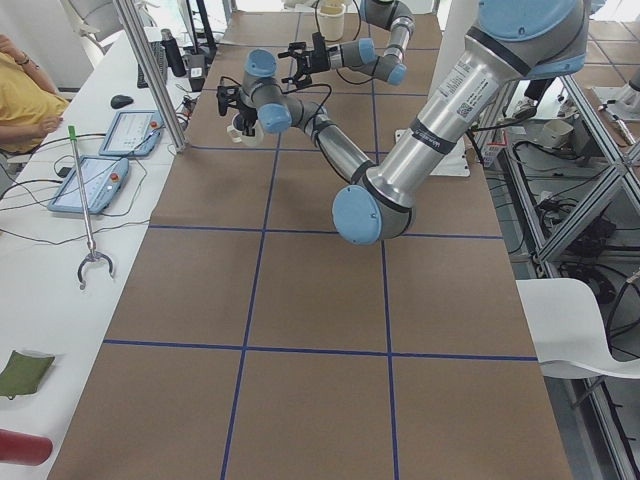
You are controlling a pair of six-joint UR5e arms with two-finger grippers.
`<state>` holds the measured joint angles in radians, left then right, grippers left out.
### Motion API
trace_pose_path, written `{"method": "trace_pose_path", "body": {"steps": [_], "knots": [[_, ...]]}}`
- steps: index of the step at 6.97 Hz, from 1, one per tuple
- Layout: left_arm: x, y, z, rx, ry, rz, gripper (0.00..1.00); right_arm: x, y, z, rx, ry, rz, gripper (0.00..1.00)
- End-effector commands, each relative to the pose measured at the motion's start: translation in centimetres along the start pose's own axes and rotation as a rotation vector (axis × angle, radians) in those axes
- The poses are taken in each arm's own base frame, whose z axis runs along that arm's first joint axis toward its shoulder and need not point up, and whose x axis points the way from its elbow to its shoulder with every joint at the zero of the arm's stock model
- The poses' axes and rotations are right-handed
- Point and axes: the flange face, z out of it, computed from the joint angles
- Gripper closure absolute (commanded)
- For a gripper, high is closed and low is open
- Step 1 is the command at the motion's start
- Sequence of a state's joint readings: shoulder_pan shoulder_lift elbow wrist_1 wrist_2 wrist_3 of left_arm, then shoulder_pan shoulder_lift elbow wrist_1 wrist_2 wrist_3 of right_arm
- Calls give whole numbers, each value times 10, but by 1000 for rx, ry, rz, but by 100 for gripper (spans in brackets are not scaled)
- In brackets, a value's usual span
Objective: Left arm hands cup to right arm to dump lemon
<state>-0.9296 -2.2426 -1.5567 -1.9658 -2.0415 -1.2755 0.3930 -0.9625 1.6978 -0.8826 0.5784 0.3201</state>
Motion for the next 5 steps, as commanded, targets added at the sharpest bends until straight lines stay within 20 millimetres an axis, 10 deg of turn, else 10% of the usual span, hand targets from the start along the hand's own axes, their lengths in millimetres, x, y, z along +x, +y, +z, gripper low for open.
{"method": "trace_pose_path", "body": {"steps": [1, 5], "knots": [[-46, -6, 1, -11, -40, 71, 100, 39, 0, 47, -93, 49, -102, 0], [-194, -22, -51, -47, -106, 206, 100, 108, 4, 114, -336, 93, -247, 0]]}}
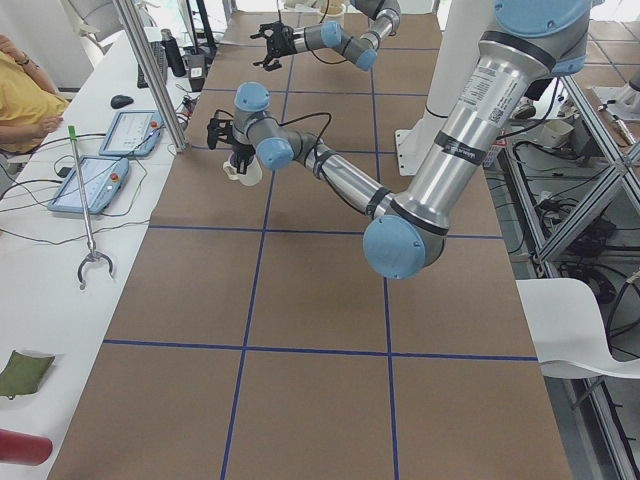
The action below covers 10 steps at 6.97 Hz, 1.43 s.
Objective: Left arm hands cup to right arm to dump lemon
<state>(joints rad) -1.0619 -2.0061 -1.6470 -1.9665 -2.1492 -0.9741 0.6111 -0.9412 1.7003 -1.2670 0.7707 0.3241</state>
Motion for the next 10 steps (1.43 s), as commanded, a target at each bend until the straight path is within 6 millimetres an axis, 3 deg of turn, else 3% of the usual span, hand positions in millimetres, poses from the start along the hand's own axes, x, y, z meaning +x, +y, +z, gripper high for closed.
{"method": "trace_pose_path", "body": {"steps": [1, 4, 7, 8, 9, 10], "knots": [[-79, 28, -17, -20, -48, 69, 100, 42, 8, 40, -129, -58, -14, 0], [-181, 90, -37, -69, -128, 178, 100, 129, 25, 92, -348, -251, 66, 0], [-239, 130, -39, -104, -162, 203, 100, 236, 61, 150, -535, -484, 174, 0], [-260, 145, -38, -101, -164, 204, 100, 285, 83, 173, -594, -621, 208, 0], [-266, 148, -34, -91, -153, 200, 100, 309, 96, 179, -595, -722, 204, 0], [-269, 148, -29, -96, -157, 180, 100, 317, 128, 181, -619, -723, 205, 0]]}}
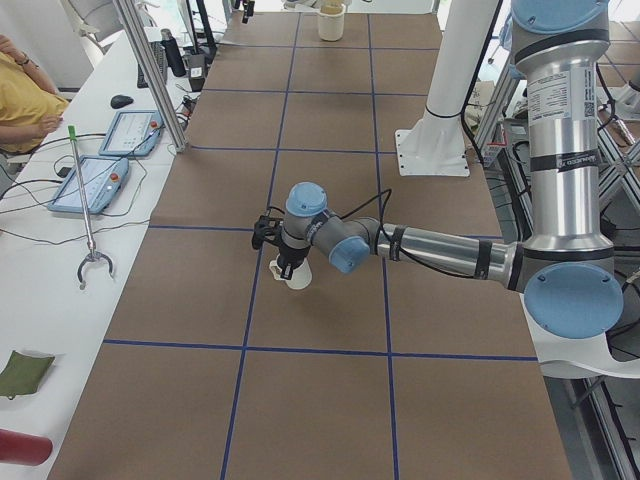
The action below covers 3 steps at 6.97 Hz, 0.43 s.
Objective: Left arm hands cup to right arm to dump lemon
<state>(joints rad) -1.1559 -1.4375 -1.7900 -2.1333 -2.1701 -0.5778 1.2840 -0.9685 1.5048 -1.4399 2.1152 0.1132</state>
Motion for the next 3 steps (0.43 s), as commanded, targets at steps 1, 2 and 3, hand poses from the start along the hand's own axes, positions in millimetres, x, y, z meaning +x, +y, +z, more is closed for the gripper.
{"method": "trace_pose_path", "body": {"steps": [1, 2, 3], "knots": [[-6, 1, 11, 6, 5, -13, 100, 40, 44, 14, -37, -49, -41, 0], [-15, 2, 22, 20, 10, -3, 100, 50, 78, 28, -71, -46, -21, 0], [-21, -2, 33, 46, 30, -30, 100, 59, 95, 38, -106, -48, 11, 0]]}}
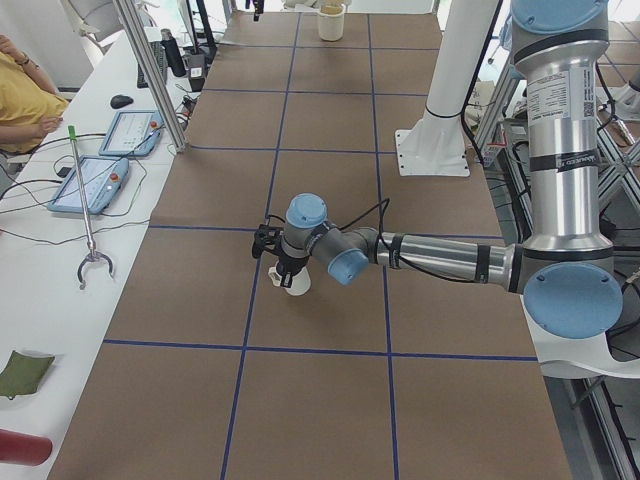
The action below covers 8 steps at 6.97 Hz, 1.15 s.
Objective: Left arm hands cup to right arm to dump lemon
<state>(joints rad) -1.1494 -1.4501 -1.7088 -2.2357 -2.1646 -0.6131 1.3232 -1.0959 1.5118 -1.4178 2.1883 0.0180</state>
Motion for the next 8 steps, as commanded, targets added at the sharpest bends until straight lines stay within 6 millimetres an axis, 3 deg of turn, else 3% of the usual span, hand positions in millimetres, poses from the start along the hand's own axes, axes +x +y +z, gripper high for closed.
{"method": "trace_pose_path", "body": {"steps": [1, 2, 3, 4, 5, 7, 8], "knots": [[0, -13, 13, 71, 57, -73, 100, 14, 31, 15, -43, -8, 34, 0], [0, -12, 13, 75, 67, -75, 100, 18, 33, 13, -44, -28, 44, 0], [0, -12, 13, 77, 63, -65, 64, 19, 35, 14, -46, -35, 49, 0], [0, -11, 13, 79, 58, -58, 8, 22, 42, 18, -59, -38, 59, 0], [0, -11, 12, 81, 58, -55, 0, 28, 46, 17, -95, -42, 97, 0], [2, -10, 2, 39, 110, 7, 0, 47, 63, 12, -127, -55, 164, 0], [-23, -17, -16, 31, 100, 37, 0, 55, 88, 16, -138, -49, 179, 0]]}}
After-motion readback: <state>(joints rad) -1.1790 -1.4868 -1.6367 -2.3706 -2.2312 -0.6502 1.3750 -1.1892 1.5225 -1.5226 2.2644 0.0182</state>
